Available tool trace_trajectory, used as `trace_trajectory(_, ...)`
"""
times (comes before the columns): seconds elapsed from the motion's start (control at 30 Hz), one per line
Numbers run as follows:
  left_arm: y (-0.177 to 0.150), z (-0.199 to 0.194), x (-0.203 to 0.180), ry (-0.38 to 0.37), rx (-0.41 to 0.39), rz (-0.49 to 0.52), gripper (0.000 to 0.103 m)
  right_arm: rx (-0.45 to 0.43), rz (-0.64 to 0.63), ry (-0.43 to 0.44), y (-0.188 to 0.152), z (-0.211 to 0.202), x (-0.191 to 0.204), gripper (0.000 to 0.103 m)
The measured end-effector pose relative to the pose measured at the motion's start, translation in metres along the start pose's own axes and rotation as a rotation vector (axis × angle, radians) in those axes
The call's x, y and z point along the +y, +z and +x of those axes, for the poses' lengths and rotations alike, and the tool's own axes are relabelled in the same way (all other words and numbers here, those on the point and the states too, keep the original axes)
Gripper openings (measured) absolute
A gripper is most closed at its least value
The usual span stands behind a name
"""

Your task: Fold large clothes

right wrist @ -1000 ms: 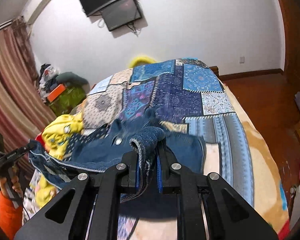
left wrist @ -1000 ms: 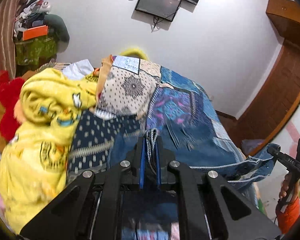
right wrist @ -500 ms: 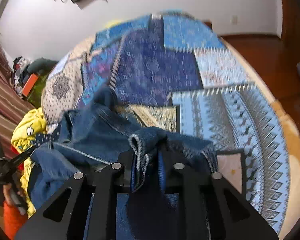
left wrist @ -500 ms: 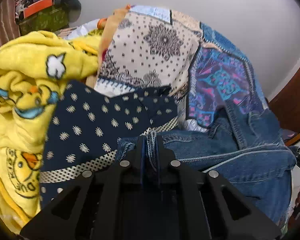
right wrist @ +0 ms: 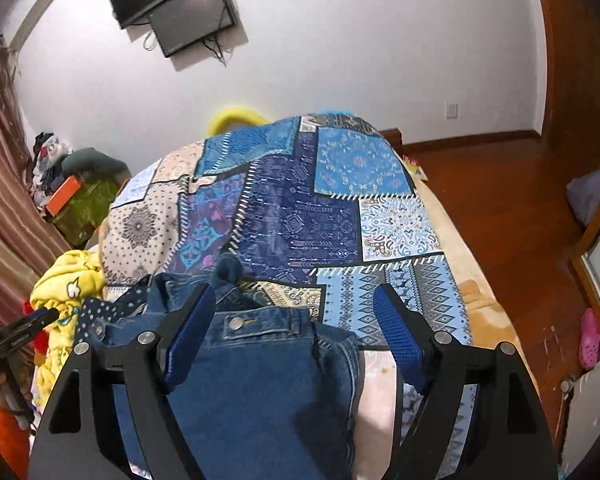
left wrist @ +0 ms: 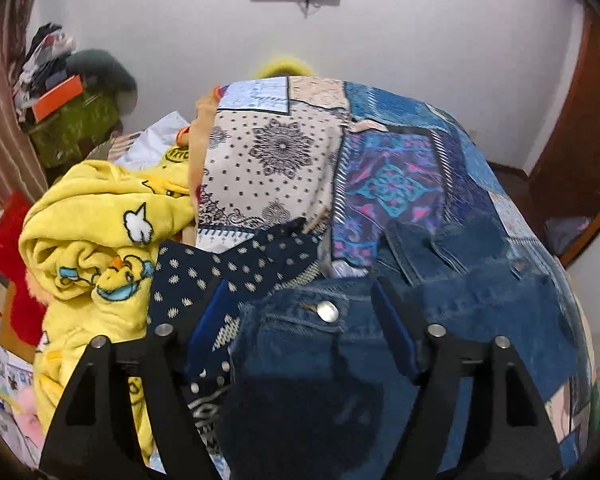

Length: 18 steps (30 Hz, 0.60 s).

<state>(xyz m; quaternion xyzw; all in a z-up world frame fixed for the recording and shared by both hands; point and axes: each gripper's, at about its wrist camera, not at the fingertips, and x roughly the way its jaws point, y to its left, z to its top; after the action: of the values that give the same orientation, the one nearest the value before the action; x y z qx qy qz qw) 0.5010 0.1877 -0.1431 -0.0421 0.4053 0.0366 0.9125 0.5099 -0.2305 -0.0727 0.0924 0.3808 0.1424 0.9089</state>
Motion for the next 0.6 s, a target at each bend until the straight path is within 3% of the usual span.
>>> trace_trajectory(0.17,-0.028,-0.005,-0.035,-0.038,0.057,0.101,0.08,0.025,-0.115,0.027,-0.023,0.001,0.036,0.079)
trace_trajectory(0.43,-0.074,0.01,-0.083,-0.122,0.123,0.188,0.08,0.136,-0.275,0.122,-0.084,0.049,0.104,0.08)
trace_trajectory(0.6,-0.094,0.04,-0.093,-0.115,0.186,0.203,0.08,0.205,-0.34,0.08,-0.11,0.083,0.12,0.08)
